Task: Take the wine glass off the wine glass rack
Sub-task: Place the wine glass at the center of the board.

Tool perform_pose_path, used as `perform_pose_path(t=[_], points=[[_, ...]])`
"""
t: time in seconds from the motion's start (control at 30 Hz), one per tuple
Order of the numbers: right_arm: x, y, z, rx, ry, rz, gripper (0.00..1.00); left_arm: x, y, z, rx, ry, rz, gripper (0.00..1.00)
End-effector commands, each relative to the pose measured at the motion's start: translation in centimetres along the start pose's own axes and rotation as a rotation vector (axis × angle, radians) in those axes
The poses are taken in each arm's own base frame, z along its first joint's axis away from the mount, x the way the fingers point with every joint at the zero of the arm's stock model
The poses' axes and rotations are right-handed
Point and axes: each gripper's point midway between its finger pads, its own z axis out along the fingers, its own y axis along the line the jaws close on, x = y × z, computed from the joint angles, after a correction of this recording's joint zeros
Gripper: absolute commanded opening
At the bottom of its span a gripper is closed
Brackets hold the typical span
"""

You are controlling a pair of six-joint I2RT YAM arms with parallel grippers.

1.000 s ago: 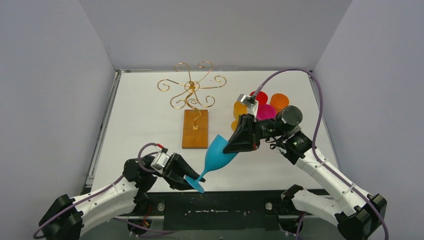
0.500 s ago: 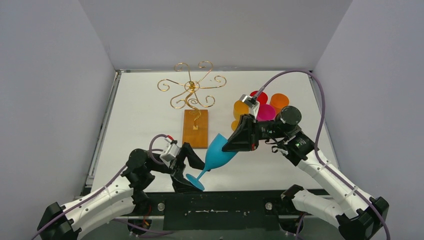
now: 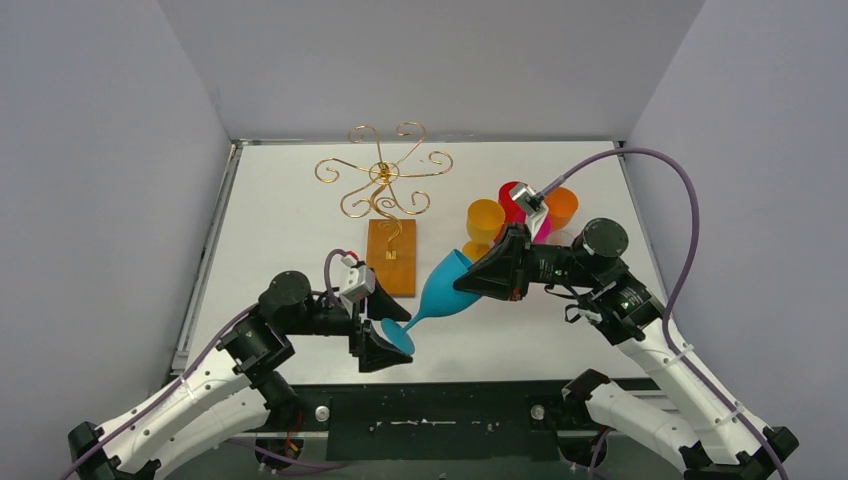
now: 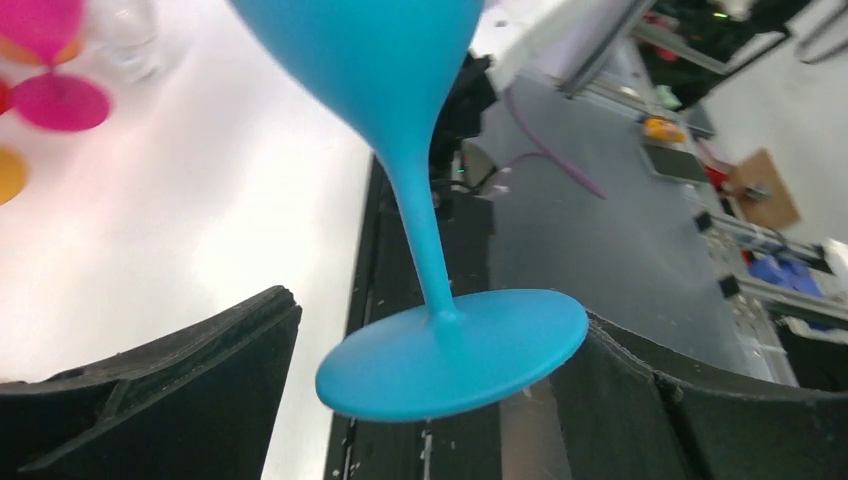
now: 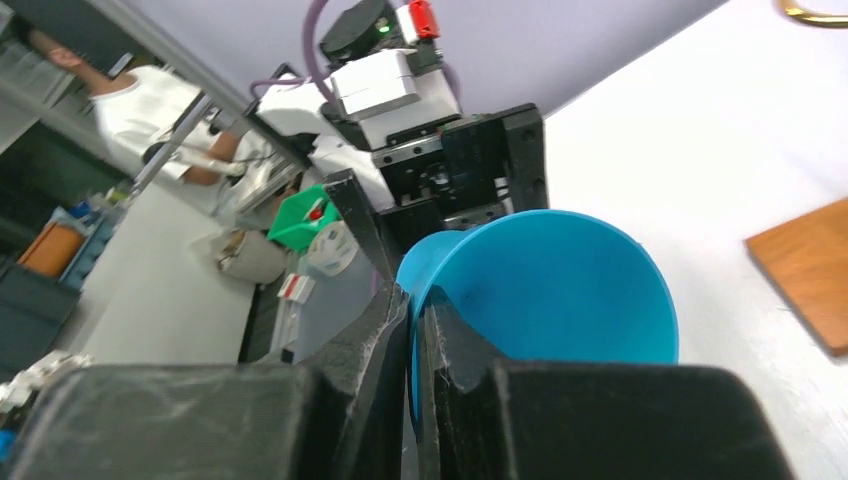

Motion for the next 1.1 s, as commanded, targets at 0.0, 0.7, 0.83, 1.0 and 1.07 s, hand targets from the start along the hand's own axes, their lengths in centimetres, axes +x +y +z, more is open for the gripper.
perform_pose_path(t=[0.0, 0.7, 0.83, 1.0, 1.07], points=[[0.5, -4.6, 0.2, 0.218, -0.021, 0.017, 0.0, -5.0, 5.0, -2.2, -0.392, -0.1, 0.063, 0.88], [6.3, -16.6, -5.5, 1.129, 0.111, 0.025, 0.0, -4.9, 10.7, -7.1, -0.852, -0.126, -0.048, 0.91], [5.6, -16.8, -6.4, 1.228, 0.028, -0.032, 0.0, -4.0, 11.3, -7.3, -0.894, -0.085, -0.103, 0.91], [5.5, -17.9, -7.7, 1.326, -0.013, -0.072, 0.0, -2.5, 12.4, -7.7, -0.966, 0.033, -0.157, 0.92], [5.5, -18.4, -8.2, 1.364, -0.024, -0.078, 0.0, -2.2, 12.6, -7.5, -0.963, 0.053, -0.165, 0.92]])
